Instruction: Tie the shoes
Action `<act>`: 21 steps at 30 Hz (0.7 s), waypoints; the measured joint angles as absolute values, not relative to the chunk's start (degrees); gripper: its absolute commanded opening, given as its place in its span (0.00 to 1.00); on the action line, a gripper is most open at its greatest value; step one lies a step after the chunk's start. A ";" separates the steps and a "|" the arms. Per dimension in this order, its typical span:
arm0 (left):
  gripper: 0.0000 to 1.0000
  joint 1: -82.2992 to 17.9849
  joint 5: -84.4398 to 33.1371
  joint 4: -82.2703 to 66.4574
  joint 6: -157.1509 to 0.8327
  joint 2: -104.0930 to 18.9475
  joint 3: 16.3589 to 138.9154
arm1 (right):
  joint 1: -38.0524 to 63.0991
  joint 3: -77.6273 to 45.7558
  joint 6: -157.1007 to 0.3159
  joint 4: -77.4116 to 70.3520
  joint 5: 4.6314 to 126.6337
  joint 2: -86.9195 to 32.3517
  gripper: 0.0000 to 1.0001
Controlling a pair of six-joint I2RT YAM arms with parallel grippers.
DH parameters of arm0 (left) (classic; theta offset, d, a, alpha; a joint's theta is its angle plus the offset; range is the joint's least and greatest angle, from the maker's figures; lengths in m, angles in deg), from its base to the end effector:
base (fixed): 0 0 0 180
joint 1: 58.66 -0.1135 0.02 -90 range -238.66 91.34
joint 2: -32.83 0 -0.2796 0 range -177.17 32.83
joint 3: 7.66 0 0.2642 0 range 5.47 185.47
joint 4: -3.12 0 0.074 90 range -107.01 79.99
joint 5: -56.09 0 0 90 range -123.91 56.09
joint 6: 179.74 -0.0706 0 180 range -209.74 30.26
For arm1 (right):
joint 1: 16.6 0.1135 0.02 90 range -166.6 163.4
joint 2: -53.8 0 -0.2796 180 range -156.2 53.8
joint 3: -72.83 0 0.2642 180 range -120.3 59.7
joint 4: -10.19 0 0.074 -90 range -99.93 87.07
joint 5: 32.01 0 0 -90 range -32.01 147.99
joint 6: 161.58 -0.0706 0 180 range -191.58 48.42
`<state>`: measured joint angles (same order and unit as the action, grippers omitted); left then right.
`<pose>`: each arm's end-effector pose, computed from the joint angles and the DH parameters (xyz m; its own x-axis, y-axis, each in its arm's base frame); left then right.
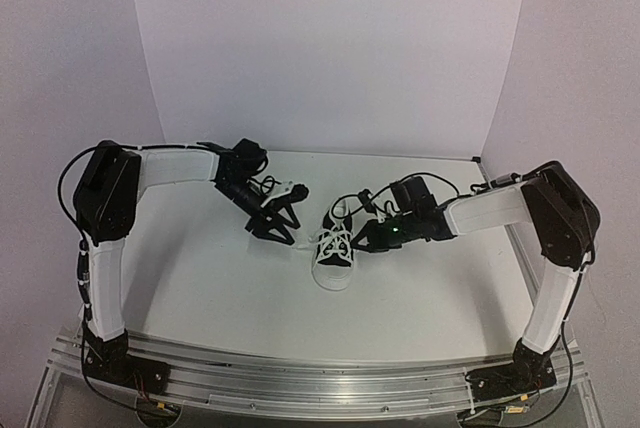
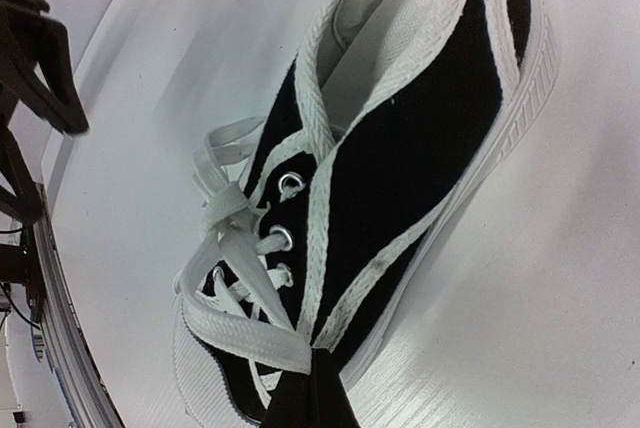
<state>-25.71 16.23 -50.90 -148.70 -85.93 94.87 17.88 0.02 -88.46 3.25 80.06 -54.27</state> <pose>0.3469 -0.2894 0.1725 0.0779 0.6039 -0.7933 0.9687 -0.2340 -0.0830 0.3359 0.2629 0.1331 -0.7488 -0.1878 -0.6356 -0.5608 0.6906 0.4566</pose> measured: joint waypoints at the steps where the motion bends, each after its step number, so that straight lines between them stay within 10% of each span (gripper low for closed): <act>1: 0.55 -26.37 16.81 -51.74 -150.08 -85.93 96.11 | 17.99 0.00 -88.54 3.18 80.06 -54.27 0.00; 21: 0.27 -22.34 10.39 -34.96 -140.59 -96.70 103.28 | 18.23 -0.20 -89.47 2.98 79.97 -54.27 0.00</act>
